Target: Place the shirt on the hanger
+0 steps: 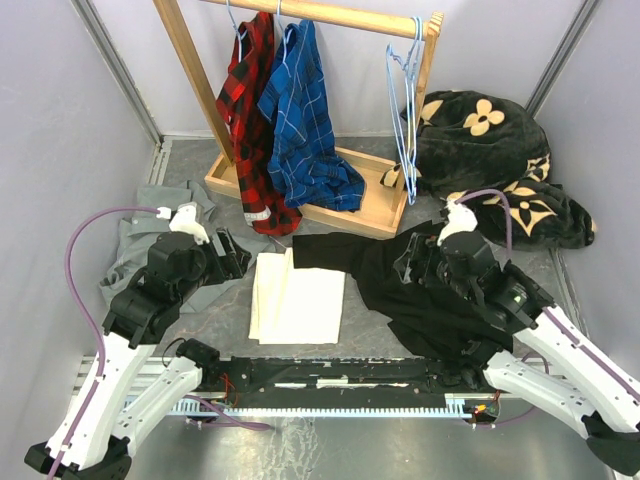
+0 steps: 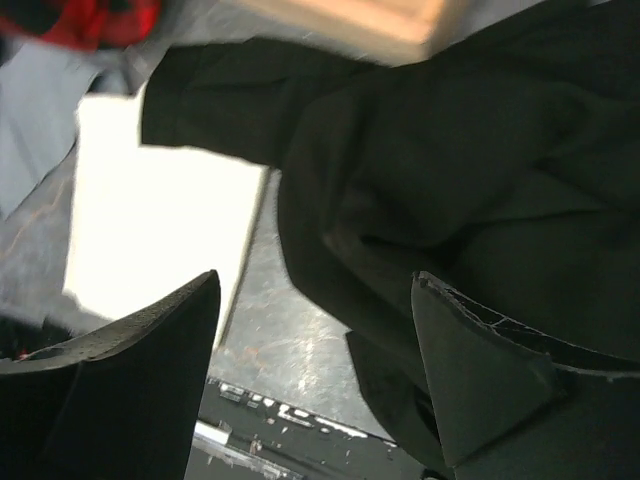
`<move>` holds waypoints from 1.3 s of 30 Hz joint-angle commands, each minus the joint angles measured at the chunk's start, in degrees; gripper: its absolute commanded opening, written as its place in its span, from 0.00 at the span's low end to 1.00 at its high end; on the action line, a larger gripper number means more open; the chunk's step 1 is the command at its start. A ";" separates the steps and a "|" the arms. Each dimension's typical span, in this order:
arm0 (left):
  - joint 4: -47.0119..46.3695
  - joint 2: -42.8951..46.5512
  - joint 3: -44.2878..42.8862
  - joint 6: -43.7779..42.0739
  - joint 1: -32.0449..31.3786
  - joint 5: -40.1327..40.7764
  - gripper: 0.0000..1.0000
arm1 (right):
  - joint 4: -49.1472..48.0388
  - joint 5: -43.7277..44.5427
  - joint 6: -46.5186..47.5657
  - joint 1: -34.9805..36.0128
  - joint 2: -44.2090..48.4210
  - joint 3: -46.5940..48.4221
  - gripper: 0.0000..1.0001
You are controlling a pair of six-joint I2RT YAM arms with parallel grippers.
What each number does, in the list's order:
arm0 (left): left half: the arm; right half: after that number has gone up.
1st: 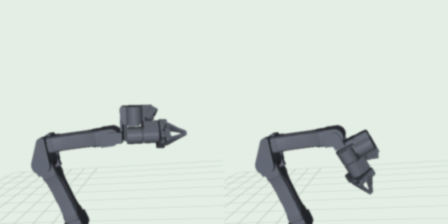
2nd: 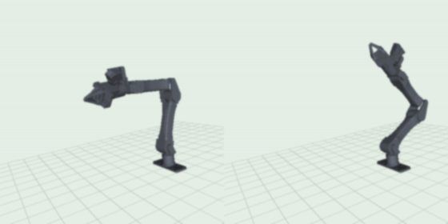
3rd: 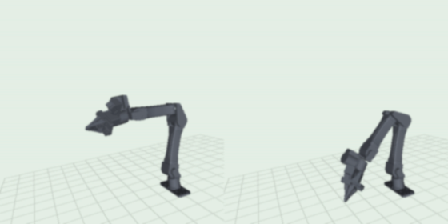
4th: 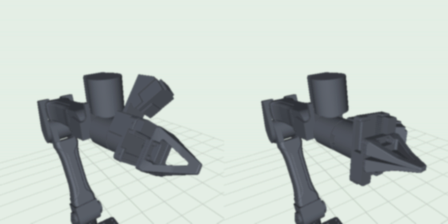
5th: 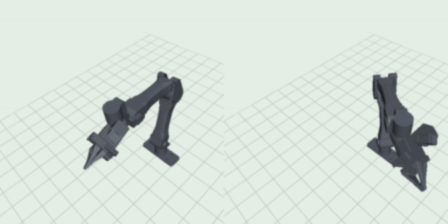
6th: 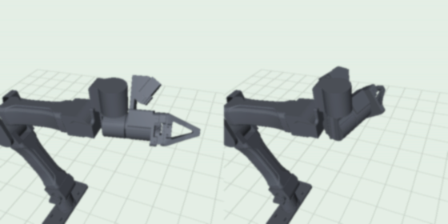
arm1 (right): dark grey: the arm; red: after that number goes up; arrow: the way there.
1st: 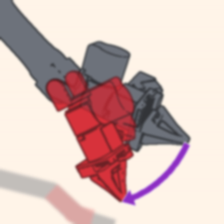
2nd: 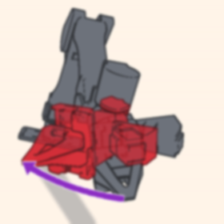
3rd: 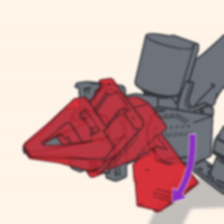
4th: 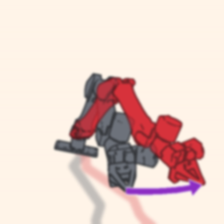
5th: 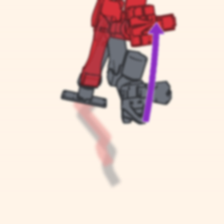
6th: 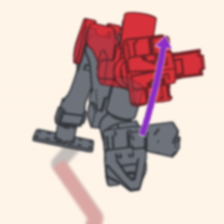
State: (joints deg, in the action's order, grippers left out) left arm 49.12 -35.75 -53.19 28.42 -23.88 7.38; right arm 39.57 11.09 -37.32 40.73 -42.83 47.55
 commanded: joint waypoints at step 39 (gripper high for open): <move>-5.09 -0.96 0.49 -3.51 -0.12 -5.64 0.83 | 4.10 1.78 -0.49 -34.96 -19.45 -0.63 0.98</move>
State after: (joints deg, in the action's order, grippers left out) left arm 47.07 -36.93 -52.77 27.05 -23.88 3.36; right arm 48.82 14.74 -41.56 9.78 -60.62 47.51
